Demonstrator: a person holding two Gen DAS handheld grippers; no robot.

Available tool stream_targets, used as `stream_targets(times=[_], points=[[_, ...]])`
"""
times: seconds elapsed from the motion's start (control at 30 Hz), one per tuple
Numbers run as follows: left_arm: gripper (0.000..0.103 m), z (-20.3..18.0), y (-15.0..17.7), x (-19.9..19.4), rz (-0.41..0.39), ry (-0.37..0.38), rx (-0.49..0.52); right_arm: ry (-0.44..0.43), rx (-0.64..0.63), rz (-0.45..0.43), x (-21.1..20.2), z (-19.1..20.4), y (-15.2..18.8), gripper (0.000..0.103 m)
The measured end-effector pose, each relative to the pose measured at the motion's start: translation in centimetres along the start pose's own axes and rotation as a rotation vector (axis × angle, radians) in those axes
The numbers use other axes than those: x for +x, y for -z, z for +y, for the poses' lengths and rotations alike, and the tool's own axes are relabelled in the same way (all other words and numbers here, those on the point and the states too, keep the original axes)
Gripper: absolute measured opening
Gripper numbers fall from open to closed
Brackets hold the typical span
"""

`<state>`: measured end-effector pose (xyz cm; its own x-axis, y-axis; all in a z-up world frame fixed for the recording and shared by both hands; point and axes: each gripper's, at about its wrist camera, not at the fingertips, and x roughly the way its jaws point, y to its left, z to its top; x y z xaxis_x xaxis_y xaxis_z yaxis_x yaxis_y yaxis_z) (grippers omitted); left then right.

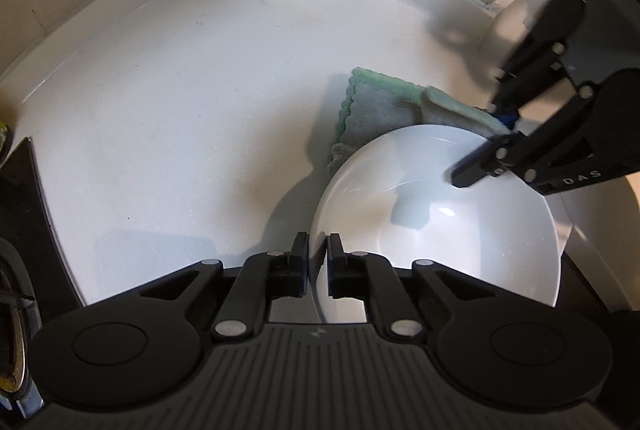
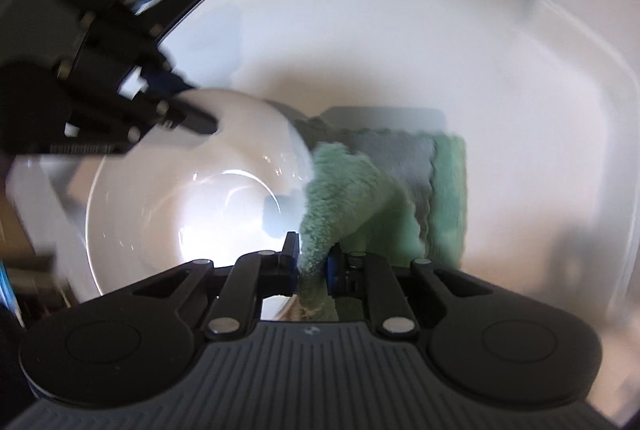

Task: Clean bowl
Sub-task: 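Hold the bowl rim with the left gripper while the right gripper drapes the towel over the bowl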

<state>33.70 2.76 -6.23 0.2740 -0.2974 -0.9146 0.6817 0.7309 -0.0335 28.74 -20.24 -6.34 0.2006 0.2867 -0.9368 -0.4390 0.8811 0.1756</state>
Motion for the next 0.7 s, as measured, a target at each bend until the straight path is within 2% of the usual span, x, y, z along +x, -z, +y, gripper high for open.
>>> stream_targets(times=[0.13, 0.27, 0.4, 0.63, 0.7], points=[[0.011, -0.3, 0.3, -0.1, -0.018, -0.009, -0.014, -0.049, 0.251, -0.061, -0.6, -0.7, 2.9, 0.013], [0.016, -0.8, 0.5, 0.0, -0.031, -0.010, -0.019, -0.110, 0.381, -0.054, -0.5, -0.4, 5.2, 0.020], [0.013, -0.6, 0.6, -0.1, -0.029, -0.019, -0.021, -0.141, 0.389, -0.048, -0.8, -0.2, 5.7, 0.021], [0.010, 0.0, 1.0, -0.2, -0.028, -0.012, -0.042, -0.162, 0.374, -0.204, -4.3, -2.2, 7.2, 0.021], [0.010, 0.0, 1.1, -0.1, -0.024, -0.015, -0.042, -0.164, 0.383, -0.222, -4.6, -2.7, 7.7, 0.021]])
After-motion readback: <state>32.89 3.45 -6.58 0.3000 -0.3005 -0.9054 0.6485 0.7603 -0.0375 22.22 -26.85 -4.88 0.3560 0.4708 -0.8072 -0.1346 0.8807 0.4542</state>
